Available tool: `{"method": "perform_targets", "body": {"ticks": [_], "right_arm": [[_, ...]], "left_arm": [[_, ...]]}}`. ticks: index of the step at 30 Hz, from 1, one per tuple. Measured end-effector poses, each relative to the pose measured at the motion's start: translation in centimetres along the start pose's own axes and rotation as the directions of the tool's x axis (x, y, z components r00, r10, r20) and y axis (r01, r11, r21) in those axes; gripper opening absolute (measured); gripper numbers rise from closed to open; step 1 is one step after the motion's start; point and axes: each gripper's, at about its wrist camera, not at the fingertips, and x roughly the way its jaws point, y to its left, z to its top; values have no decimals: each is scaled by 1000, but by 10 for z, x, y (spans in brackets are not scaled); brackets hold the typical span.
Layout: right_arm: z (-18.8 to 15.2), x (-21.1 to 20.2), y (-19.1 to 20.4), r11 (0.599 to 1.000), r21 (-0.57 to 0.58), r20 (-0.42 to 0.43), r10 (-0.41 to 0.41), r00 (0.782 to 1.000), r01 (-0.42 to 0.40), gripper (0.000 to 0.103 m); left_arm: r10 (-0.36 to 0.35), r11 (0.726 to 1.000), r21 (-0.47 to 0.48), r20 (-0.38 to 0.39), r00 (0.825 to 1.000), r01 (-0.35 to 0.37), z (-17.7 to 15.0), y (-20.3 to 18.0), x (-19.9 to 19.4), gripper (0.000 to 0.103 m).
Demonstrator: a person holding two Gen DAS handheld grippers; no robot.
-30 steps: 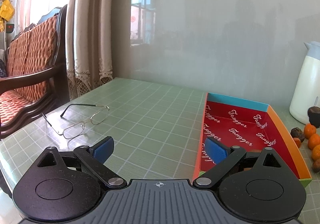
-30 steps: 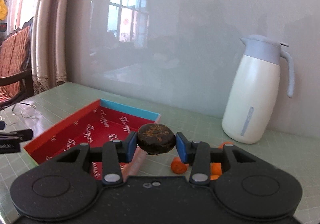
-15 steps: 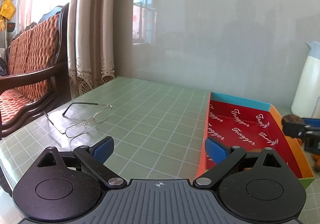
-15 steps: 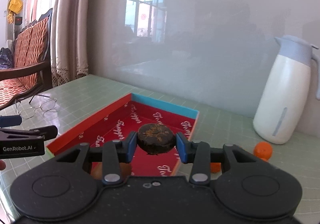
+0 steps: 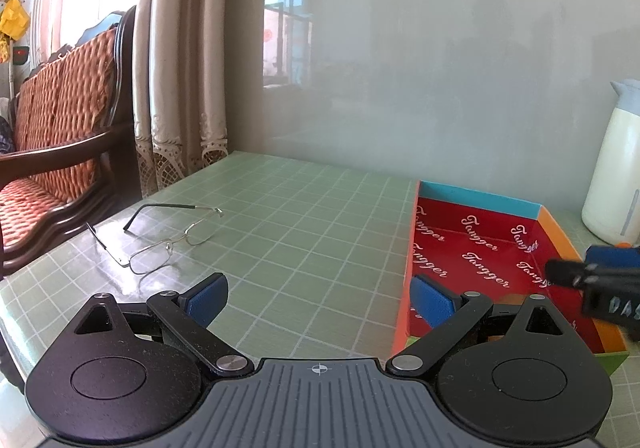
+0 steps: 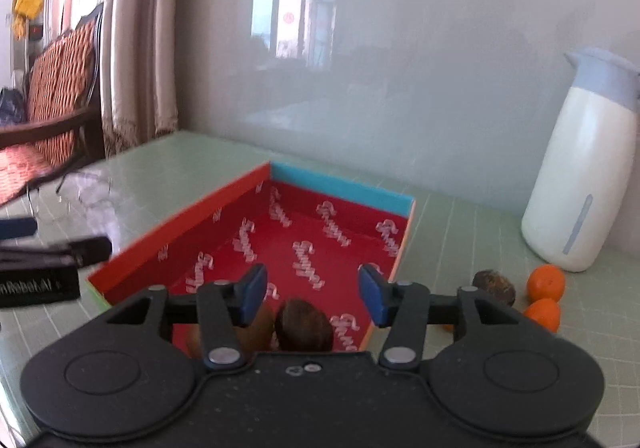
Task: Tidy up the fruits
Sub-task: 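Carry the dried fruit with the right tool into the red box and release, then grasp the small tan fruit with the left tool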
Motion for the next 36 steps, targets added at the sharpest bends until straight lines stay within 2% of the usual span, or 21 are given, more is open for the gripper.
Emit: {"method": "perform_targets", "body": {"ticks": [11,18,29,36], "right_arm": [[-2,-8,-22,998,49,-1,-40,999,40,50],[-2,-21,-39,995,63,16,-78,997,77,50],[-17,-56,-106,968,144,21,-212,977,207,50],[-33,-81,-151,934,208,8,-299,954,291,50]], "left_arm": [[-20,1000,7,9,1000,20,3,-11,-4,97],[-72,997,22,15,997,71,4,-32,-10,97],[-194,977,96,14,981,192,0,-97,-24,97],[-278,950,153,3,961,274,-9,-141,-39,97]]}}
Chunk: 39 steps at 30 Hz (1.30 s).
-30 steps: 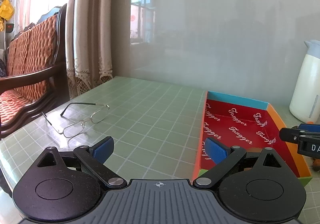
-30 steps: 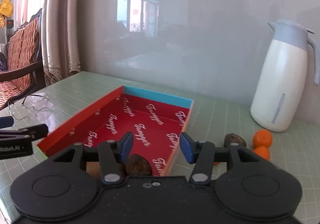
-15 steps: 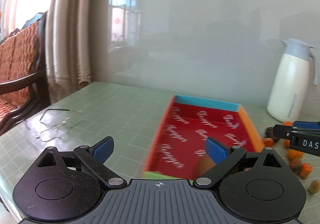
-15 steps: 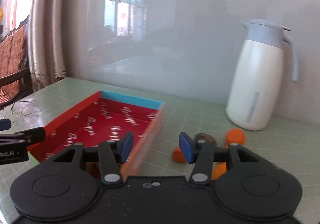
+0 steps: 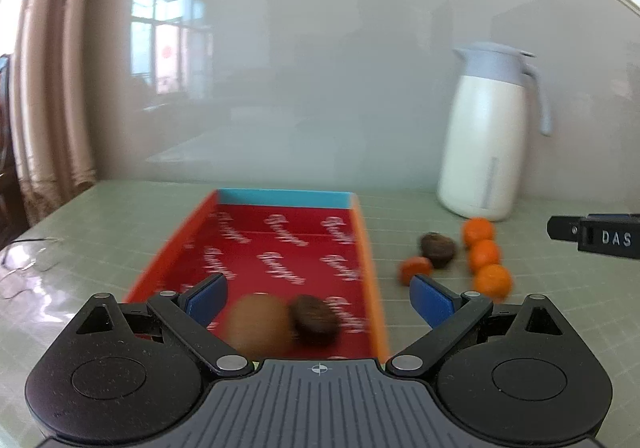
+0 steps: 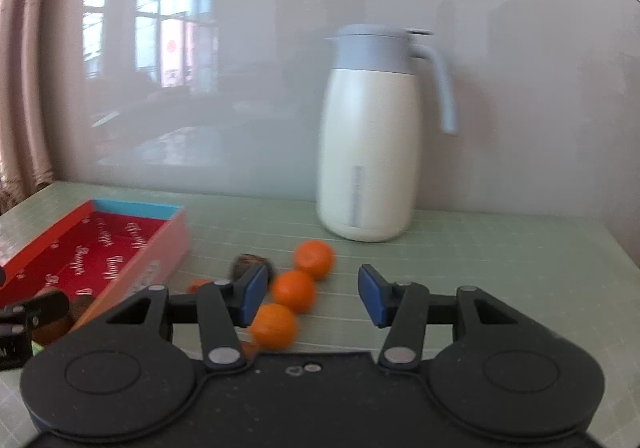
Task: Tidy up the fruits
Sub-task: 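Grasp the small tan fruit with the left tool, then lower the tan fruit into the red box and open the left tool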
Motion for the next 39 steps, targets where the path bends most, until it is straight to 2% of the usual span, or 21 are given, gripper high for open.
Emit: {"method": "perform_targets", "body": {"ticks": [6,10,17,19,20,21,26,28,29,33,39], "right_arm": [[-5,-8,-34,998,41,1,-58,998,57,50],[-7,-10,-53,994,69,0,-88,996,88,50],[-10,-10,-81,983,115,-15,-145,989,146,50],[-11,-11,-89,979,128,-18,-156,988,157,50],[-12,-11,-92,978,132,-18,-160,987,161,50],[-13,-12,-94,977,135,-19,-165,986,166,50],[-17,-17,-106,973,144,-20,-180,983,181,51],[-18,-18,-109,972,148,-22,-182,983,183,51],[-19,-19,-109,972,148,-21,-183,983,184,51],[-19,-20,-110,971,149,-19,-184,983,185,51],[-18,-18,-108,973,146,-23,-180,983,181,51]], "left_arm": [[-97,994,42,-26,995,98,-5,-41,-2,97],[-162,981,94,-65,985,167,-13,-75,-1,97],[-226,959,146,-133,965,245,-27,-122,-1,96],[-243,951,156,-157,957,267,-31,-133,1,86],[-249,947,163,-175,953,277,-32,-139,2,73],[-254,943,167,-197,947,288,-35,-144,4,66],[-248,943,167,-228,941,289,-41,-156,6,53],[-258,943,151,-228,939,296,-41,-156,4,39],[-258,944,148,-227,939,295,-40,-156,4,27],[-267,947,121,-226,937,299,-39,-150,2,27],[-257,951,129,-168,952,280,-29,-141,2,27]]}}
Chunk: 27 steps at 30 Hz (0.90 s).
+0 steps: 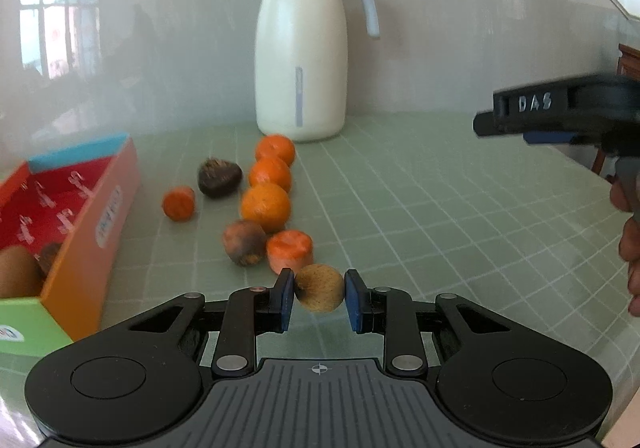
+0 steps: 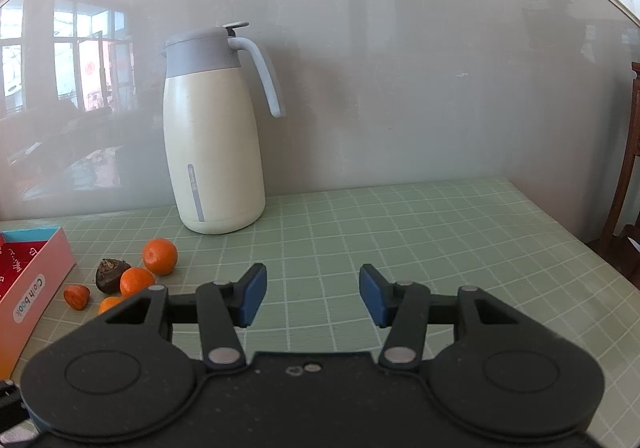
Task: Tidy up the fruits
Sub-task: 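Lower the tan fruit into the red box and open the left tool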
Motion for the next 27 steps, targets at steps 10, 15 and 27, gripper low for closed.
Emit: {"method": "perform_targets", "body": {"ticks": [10,15,27], "right_arm": [[1,4,22,999,-21,-15,26,1000,-26,51],[1,7,42,998,-42,-22,48,999,-49,51],[-3,14,80,991,-94,-42,86,995,-90,51]], "left_arm": [[86,996,-33,68,994,-84,9,50,-27,27],[134,990,-61,86,987,-129,11,80,-36,27],[267,955,-156,86,960,-252,9,161,-39,27]]}}
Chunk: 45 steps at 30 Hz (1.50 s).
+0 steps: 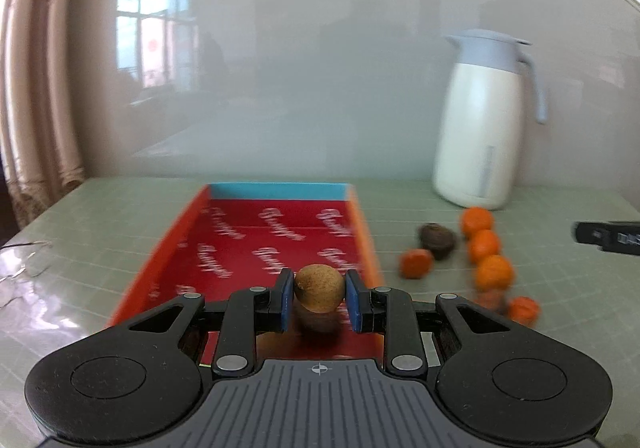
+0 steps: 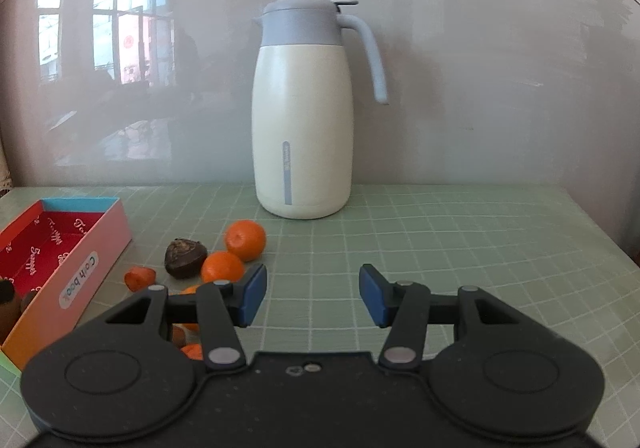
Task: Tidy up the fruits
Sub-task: 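Lower the tan fruit into the red box and open the left tool, then grasp the second dark brown dried fruit with the right tool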
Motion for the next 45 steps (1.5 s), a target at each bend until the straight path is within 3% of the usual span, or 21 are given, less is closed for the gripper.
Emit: {"method": "perform_targets", "body": {"ticks": [11,13,14,15,20,25,35,45], "right_arm": [[-2,1,6,1000,-17,-2,1,1000,-1,51],[-2,0,7,1000,-16,-2,1,1000,-1,53],[-3,0,7,1000,-16,-1,1,1000,-1,54],[-2,-1,6,1000,-16,1,-1,1000,1,55],[-2,-2,2,1000,-12,4,-11,1000,11,56],[-3,-3,-3,1000,-7,5,-18,1000,18,57],[-4,-2,0,1000,-17,6,-3,1000,3,58],[-1,6,32,997,-56,8,56,998,-56,58]], "left_arm": [[74,994,-77,-65,995,-79,-5,52,24,29],[96,991,-83,-57,994,-100,-6,52,22,59],[107,990,-86,-49,993,-111,-7,52,21,90],[84,992,-92,-31,996,-87,-7,52,19,91],[98,992,-75,-22,995,-100,-7,45,14,92],[118,991,-69,3,993,-117,-6,40,10,102],[120,991,-63,10,993,-119,-5,40,6,103],[133,988,-86,33,991,-130,-6,54,-2,103]]}}
